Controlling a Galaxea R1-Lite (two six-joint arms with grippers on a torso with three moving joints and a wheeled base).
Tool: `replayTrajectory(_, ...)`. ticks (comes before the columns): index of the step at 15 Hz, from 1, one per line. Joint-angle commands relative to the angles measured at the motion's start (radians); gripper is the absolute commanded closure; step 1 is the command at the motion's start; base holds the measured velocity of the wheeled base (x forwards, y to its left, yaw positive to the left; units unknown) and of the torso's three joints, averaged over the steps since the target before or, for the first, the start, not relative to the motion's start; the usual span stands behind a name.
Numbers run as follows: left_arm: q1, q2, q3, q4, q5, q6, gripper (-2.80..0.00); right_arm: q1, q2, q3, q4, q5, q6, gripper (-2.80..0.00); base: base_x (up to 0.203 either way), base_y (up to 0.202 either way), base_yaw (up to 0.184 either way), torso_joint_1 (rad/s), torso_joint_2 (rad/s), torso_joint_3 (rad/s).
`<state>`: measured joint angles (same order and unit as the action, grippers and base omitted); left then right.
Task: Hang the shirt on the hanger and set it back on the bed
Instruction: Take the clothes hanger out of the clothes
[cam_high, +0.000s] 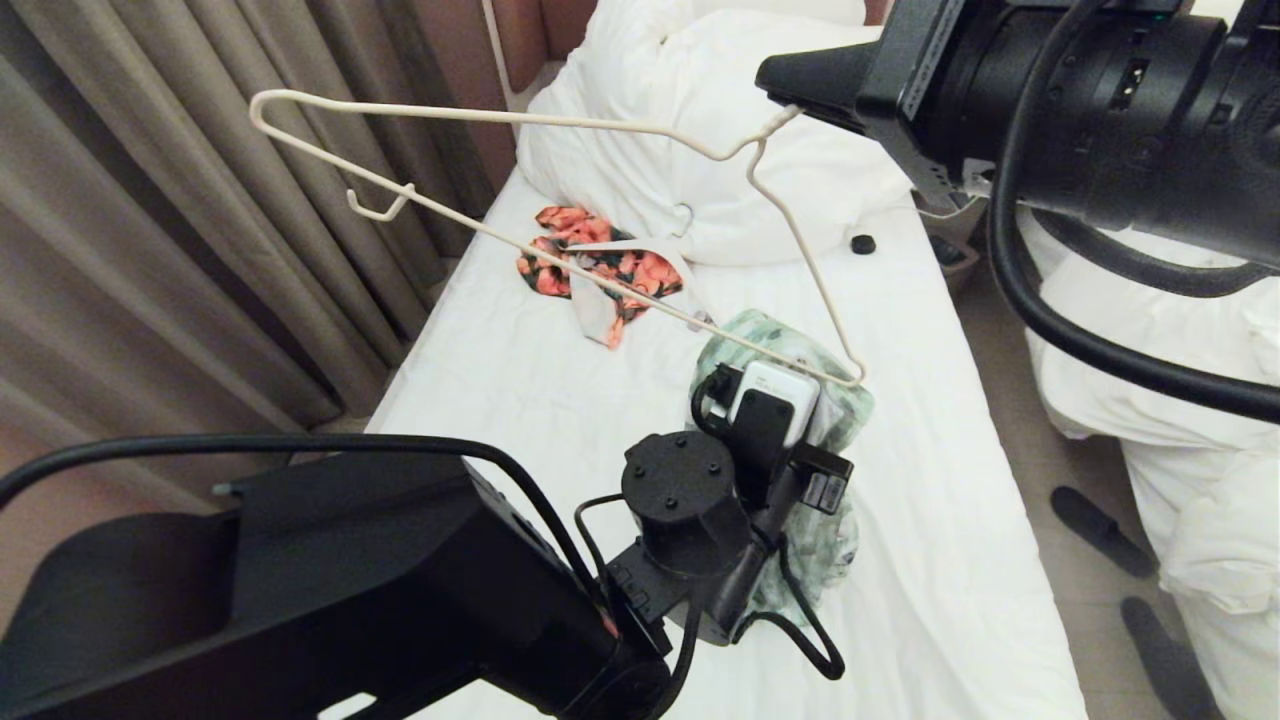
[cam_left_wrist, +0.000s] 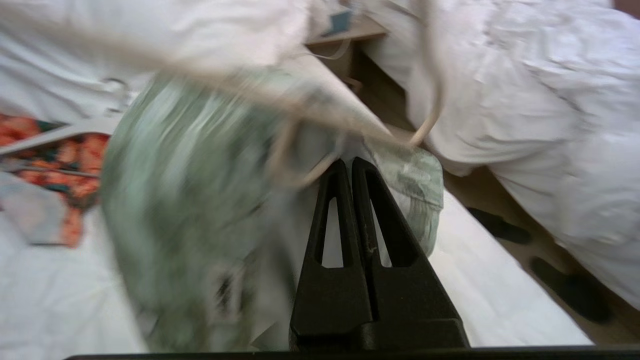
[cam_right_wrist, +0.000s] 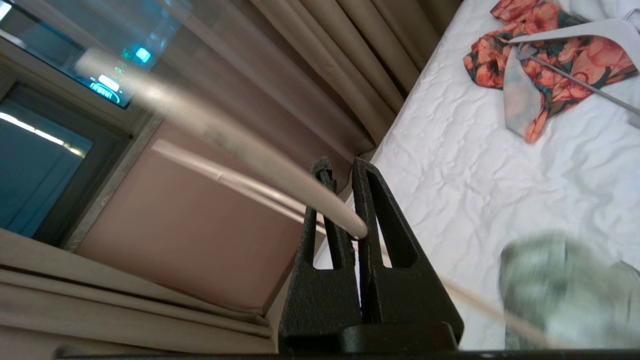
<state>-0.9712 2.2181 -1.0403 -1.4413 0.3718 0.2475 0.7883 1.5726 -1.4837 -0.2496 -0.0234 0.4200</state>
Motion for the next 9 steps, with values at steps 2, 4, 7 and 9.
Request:
replayTrajectory(2, 0.020, -0.001, -0.010, -0.013, 0.002, 0.029, 0.00, -0.031, -0.047, 0.014, 0.005, -0.001, 0.003, 0.00, 0.000, 0.000, 0.000, 0.000, 0.00, 0.000)
replayTrajectory(4, 0.012, 0.008, -0.006, -0.025, 0.002, 0.032, 0.00, -0.044, -0.063, 0.014, 0.016, 0.000, 0.003, 0.00, 0.000, 0.000, 0.000, 0.000, 0.00, 0.000)
replayTrajectory(7, 0.009, 0.014, -0.002, -0.028, 0.002, 0.036, 0.00, -0.047, -0.075, 0.007, 0.029, 0.000, 0.003, 0.00, 0.000, 0.000, 0.000, 0.000, 0.00, 0.000)
replayTrajectory(9, 0.000, 0.014, 0.000, -0.015, 0.017, 0.054, 0.00, -0.059, -0.080, 0.005, 0.029, 0.002, 0.002, 0.00, 0.000, 0.000, 0.000, 0.000, 0.00, 0.000)
